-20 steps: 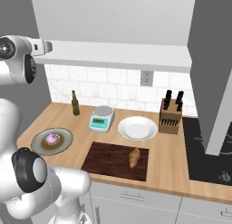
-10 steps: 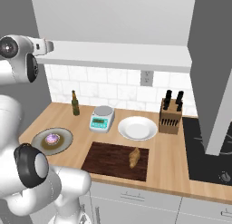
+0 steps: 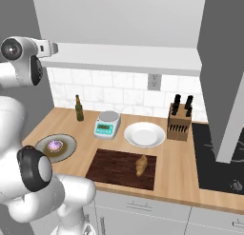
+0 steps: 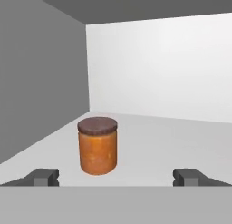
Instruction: From the different types of pastries on the counter, select a croissant and place it on the cutting board. Then retrieve a jar of jam from the cabinet and place it alongside the croissant on the cutting board.
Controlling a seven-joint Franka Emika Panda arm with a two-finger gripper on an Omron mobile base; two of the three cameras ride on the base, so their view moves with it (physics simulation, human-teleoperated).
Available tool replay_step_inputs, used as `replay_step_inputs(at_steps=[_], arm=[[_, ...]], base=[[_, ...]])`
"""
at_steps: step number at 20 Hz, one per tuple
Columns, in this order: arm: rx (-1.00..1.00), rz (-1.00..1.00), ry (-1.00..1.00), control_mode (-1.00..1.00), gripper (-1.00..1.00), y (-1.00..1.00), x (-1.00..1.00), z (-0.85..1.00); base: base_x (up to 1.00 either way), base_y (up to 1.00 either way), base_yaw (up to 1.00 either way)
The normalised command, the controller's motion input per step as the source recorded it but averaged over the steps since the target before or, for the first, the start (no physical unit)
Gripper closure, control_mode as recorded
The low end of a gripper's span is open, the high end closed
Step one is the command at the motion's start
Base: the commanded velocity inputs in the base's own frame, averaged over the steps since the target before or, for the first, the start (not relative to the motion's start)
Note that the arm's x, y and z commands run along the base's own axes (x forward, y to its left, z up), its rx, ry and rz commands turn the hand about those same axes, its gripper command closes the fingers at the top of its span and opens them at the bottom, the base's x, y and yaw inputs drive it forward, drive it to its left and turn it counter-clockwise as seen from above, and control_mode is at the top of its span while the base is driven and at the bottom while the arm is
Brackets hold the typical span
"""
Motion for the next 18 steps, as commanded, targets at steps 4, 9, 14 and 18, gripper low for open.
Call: replay_step_inputs(at_steps=[4, 9, 14, 18], arm=[[0.0, 0.0, 0.0, -1.0, -1.0, 0.25, 0.03, -0.02], [0.0, 0.0, 0.0, -1.0, -1.0, 0.3, 0.18, -0.13], [0.0, 0.0, 0.0, -1.0, -1.0, 0.04, 0.47, 0.0], [0.0, 0.0, 0.0, -1.0, -1.0, 0.0, 0.11, 0.0]], base=[[0.0, 0.0, 0.0], [0.0, 0.0, 0.0], [0.0, 0.0, 0.0], [0.0, 0.0, 0.0]])
